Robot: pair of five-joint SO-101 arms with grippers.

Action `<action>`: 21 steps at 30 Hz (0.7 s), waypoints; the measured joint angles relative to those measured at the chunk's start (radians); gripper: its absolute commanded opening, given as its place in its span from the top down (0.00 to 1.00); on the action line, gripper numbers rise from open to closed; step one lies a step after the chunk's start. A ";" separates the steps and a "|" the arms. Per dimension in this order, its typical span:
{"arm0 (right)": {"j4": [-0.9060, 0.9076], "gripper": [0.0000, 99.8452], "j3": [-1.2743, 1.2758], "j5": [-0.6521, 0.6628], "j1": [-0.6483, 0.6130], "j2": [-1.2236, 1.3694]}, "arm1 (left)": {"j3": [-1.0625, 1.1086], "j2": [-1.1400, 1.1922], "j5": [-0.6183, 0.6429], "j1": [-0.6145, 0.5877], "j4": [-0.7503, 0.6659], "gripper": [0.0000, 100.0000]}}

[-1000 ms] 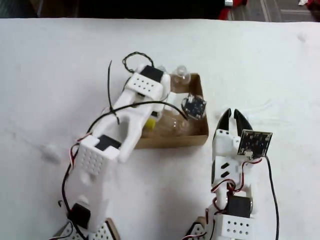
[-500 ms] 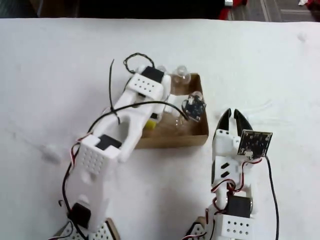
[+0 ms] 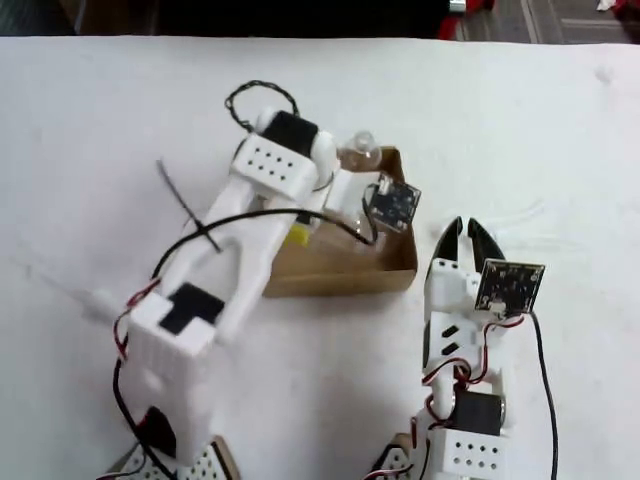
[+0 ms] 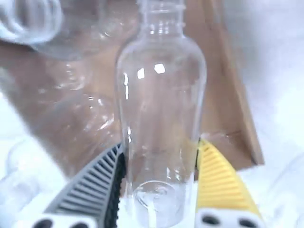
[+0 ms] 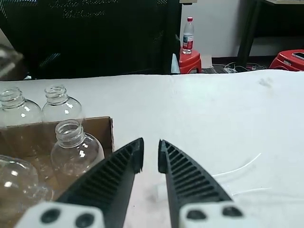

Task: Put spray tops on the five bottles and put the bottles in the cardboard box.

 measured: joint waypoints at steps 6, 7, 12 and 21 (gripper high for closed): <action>0.000 0.96 0.000 0.000 0.000 0.000 | 0.000 -0.199 0.078 0.021 0.046 0.91; 0.000 0.96 0.000 0.000 0.000 0.000 | 0.000 -0.236 0.110 0.023 0.049 0.91; 0.000 0.96 0.000 0.000 0.000 0.000 | 0.000 -0.425 0.321 0.023 0.063 0.91; 0.000 0.96 0.000 0.000 0.000 0.000 | 0.000 -0.801 0.818 0.021 0.123 0.91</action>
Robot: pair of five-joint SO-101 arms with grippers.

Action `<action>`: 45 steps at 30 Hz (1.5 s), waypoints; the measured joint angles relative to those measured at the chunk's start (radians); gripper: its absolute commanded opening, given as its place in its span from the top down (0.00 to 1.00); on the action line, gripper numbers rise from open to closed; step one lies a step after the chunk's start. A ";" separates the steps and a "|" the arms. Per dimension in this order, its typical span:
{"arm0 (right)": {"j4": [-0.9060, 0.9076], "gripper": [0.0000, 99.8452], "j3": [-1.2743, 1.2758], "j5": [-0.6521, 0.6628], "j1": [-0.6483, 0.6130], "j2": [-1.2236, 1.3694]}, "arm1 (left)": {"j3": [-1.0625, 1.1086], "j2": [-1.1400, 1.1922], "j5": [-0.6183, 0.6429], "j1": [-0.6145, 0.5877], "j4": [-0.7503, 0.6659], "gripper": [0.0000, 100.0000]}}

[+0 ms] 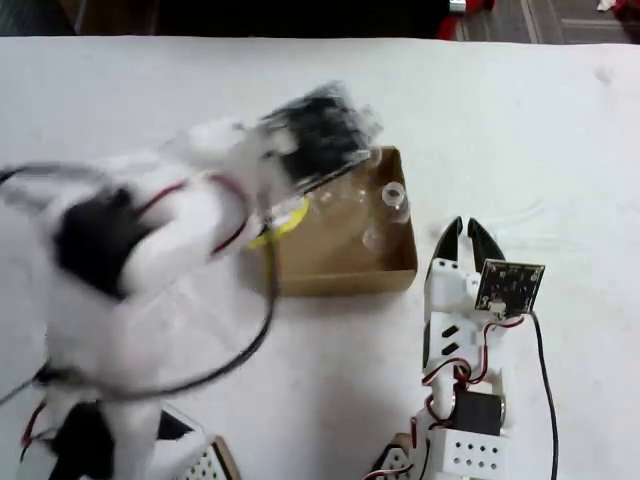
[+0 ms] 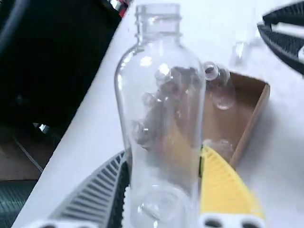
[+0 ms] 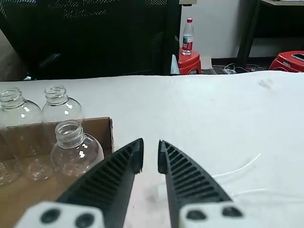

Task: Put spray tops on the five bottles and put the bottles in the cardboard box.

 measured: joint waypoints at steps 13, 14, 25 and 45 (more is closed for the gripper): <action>0.011 0.96 0.000 0.000 -0.040 0.000 | 0.517 -0.543 0.235 -0.029 -0.244 0.91; 0.012 0.96 0.000 0.000 -0.041 0.000 | 0.592 -0.601 0.235 -0.035 -0.292 0.91; 0.015 0.96 0.000 0.000 -0.048 0.000 | 1.298 -0.971 0.477 -0.164 -0.749 0.91; 0.015 0.96 0.000 0.000 -0.107 0.000 | 2.111 -1.220 0.632 -0.054 -1.456 0.91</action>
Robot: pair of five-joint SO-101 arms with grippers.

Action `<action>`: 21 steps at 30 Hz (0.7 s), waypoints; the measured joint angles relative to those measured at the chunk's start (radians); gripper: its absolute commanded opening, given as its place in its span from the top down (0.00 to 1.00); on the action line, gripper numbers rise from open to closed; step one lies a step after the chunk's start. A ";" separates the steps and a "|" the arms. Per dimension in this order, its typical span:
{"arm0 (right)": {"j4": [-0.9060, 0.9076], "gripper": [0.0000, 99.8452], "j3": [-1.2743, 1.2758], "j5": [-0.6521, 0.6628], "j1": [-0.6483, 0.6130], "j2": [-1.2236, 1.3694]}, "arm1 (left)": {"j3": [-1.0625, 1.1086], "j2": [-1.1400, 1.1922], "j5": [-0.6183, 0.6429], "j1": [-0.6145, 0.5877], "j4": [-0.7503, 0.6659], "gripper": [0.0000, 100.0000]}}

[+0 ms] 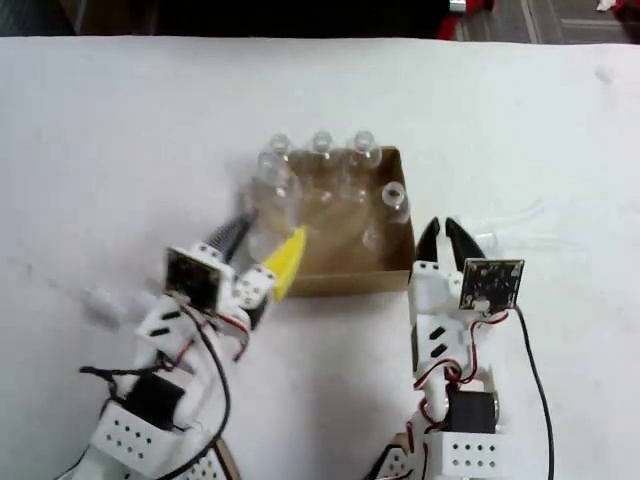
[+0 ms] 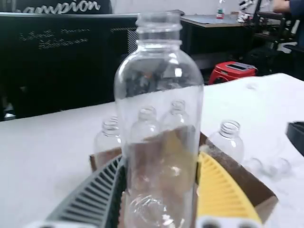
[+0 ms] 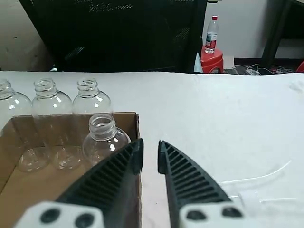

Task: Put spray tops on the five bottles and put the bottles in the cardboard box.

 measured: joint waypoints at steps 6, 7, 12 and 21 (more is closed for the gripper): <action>0.000 0.96 0.000 0.000 -0.055 0.000 | 0.041 0.000 -0.094 0.106 -0.028 0.91; -0.003 0.96 0.000 0.000 -0.063 0.000 | 0.041 0.000 -0.101 0.107 -0.029 0.91; -0.101 0.96 -0.021 0.000 -0.110 0.000 | 0.041 0.000 -0.109 0.106 -0.031 0.91; 0.075 0.96 -0.310 0.003 -0.269 -0.005 | 0.041 0.000 -0.109 0.106 -0.031 0.91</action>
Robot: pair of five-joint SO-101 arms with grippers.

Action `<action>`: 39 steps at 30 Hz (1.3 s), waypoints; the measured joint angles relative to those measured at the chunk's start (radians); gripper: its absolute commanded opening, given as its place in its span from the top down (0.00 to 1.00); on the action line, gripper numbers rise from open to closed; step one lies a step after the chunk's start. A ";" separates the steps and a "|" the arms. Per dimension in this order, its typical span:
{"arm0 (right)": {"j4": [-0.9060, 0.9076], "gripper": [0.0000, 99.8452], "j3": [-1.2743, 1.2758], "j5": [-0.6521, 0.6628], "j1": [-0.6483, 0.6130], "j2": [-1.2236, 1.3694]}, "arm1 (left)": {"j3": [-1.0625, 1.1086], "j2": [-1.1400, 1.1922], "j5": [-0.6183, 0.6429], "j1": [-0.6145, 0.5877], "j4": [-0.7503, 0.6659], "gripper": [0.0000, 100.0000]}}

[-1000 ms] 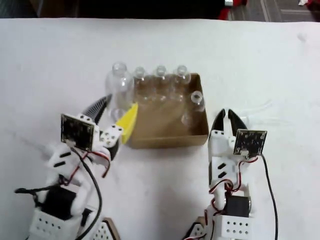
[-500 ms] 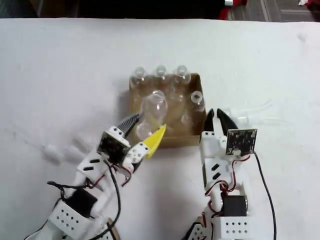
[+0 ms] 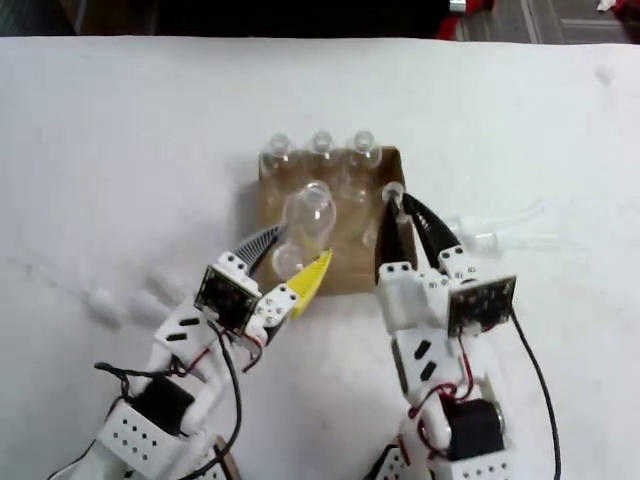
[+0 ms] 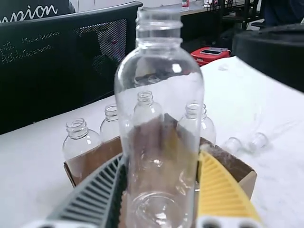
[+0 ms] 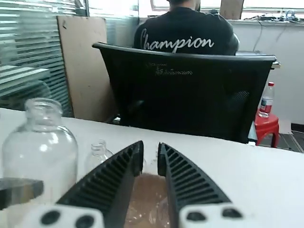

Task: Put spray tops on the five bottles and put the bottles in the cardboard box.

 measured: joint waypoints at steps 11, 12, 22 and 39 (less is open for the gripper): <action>0.032 0.88 -0.229 -0.026 -0.288 0.100 | 0.000 0.000 0.000 0.000 0.000 0.91; 0.032 0.88 -0.250 -0.058 -0.301 0.147 | 0.000 0.000 -0.002 0.000 0.000 0.91; 0.252 0.88 -0.606 -0.279 -0.315 0.632 | 0.003 0.002 -0.005 -0.002 0.000 0.91; 0.273 0.79 -0.634 -0.281 -0.353 0.684 | 0.003 0.002 -0.009 0.003 0.000 0.91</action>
